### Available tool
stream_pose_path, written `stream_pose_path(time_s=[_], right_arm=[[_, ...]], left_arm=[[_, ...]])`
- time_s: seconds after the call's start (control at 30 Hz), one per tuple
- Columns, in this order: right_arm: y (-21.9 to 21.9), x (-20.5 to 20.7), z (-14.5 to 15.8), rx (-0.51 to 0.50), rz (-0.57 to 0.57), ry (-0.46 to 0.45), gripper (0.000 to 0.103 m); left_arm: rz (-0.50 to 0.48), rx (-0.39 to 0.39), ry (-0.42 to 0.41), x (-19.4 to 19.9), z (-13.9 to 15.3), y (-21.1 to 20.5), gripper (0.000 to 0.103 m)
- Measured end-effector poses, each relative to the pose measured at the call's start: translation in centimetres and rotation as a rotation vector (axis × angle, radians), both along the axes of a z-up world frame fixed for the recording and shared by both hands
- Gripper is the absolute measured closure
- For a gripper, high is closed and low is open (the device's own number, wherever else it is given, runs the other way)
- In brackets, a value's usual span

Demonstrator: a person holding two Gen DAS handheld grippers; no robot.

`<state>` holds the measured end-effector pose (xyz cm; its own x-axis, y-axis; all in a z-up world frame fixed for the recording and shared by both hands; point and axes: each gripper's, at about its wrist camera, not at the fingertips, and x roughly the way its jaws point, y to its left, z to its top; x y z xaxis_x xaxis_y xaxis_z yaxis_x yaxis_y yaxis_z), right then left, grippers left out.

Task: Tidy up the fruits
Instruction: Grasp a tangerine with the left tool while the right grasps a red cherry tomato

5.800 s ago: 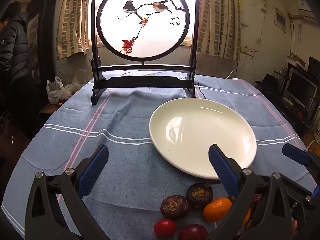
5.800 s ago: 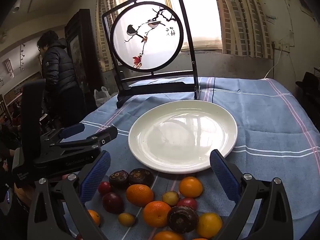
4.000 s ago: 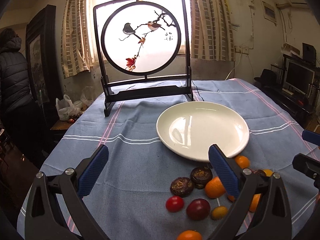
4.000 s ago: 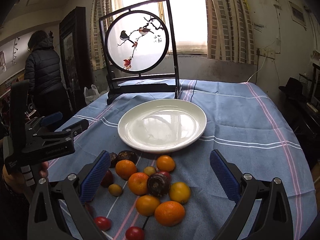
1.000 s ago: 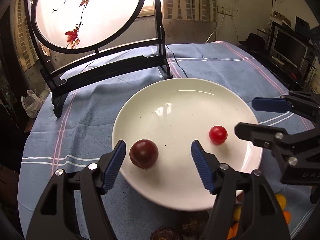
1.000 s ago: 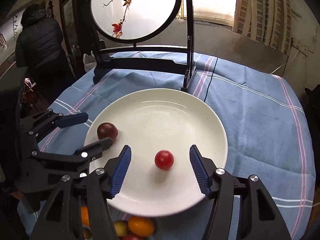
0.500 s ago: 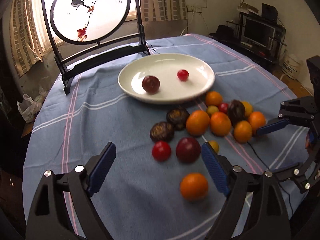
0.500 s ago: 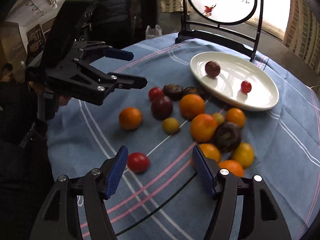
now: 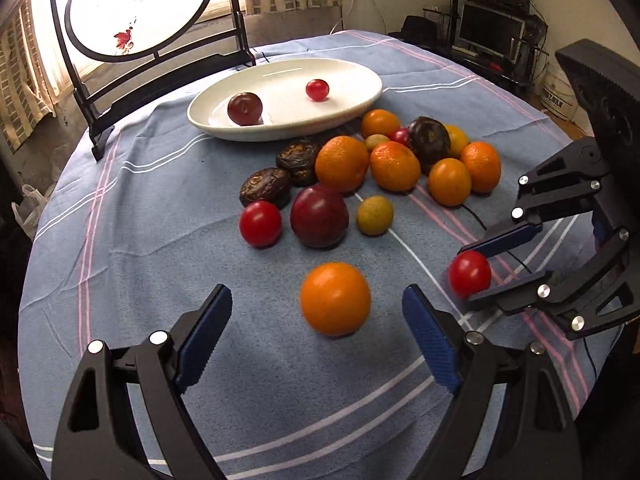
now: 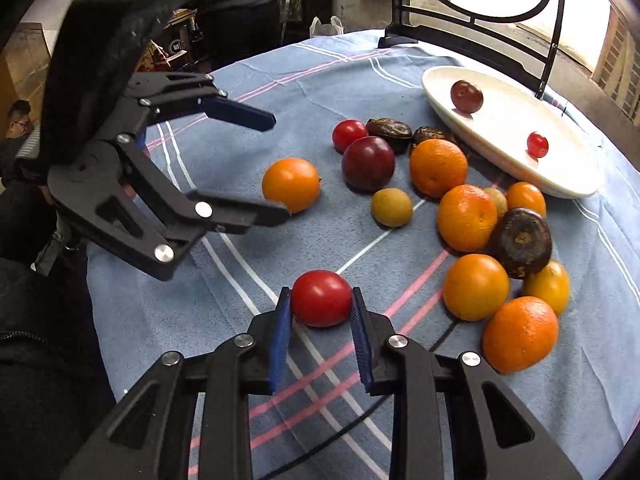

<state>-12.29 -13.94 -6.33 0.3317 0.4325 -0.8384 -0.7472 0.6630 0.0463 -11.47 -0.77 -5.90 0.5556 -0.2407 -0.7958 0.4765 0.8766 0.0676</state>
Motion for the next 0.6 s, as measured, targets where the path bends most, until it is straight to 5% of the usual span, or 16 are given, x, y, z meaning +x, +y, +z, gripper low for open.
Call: stream_pose_path(time_s=[0.23,0.4,0.47,0.6], right_arm=[[-2.3,-0.2,0.8,0.027,-0.06,-0.009,0.075],[-2.4,0.4,0.4,0.022,-0.058,0.003,0.075],[-2.4,0.4,0.2,0.022,-0.064,0.009,0.075],[-2.2,0.5,0.0,0.022,-0.064,0.009,0.075]], left_arm=[[0.02,0.013,0.014,0.9,-0.8,-0.8,0.019],[0.028,0.009,0.036,1.1,-0.9,-1.0,0.037],[0.033,0.006,0.045,1.1,-1.0,-1.0,0.065],[0.046,0.011,0.048,0.9,-0.9,-1.2,0.066]])
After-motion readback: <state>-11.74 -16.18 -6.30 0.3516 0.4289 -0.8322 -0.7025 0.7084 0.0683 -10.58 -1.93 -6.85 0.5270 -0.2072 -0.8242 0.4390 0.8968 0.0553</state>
